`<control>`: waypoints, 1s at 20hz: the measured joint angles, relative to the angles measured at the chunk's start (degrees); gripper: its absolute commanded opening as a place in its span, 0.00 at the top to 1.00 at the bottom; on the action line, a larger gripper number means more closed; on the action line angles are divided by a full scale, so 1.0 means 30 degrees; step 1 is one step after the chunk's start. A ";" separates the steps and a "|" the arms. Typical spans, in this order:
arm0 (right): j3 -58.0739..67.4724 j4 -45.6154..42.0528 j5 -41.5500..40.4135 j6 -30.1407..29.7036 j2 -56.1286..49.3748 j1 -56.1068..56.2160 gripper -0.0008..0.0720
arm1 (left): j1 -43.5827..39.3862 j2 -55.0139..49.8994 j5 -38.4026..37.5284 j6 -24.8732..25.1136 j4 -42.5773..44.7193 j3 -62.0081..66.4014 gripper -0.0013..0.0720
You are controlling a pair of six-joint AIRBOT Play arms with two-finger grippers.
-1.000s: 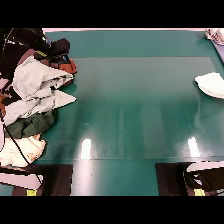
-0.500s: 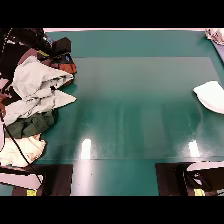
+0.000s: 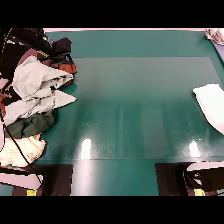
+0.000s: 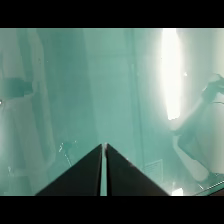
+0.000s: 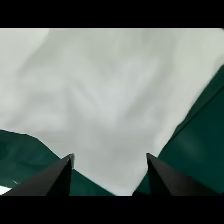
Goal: Fold the shirts.
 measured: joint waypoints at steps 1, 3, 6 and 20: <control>0.0787 -0.0262 0.0087 -0.0189 0.0000 0.0051 0.03 | 0.0000 0.0015 0.0000 0.0044 -0.0051 0.0000 0.90; 0.2812 -0.0459 0.0168 -0.0605 0.0109 0.0393 0.03 | 0.0000 0.0029 0.0000 0.0153 -0.0138 0.0007 0.90; 0.4415 0.1668 -0.0816 -0.0991 0.1027 0.0954 0.06 | 0.0000 0.0168 0.0044 0.0503 -0.0270 0.0000 0.90; -0.6608 1.5373 -0.6171 -1.0214 1.1030 0.6958 0.73 | -0.0845 1.8243 1.2327 0.0816 0.3096 -2.1252 0.90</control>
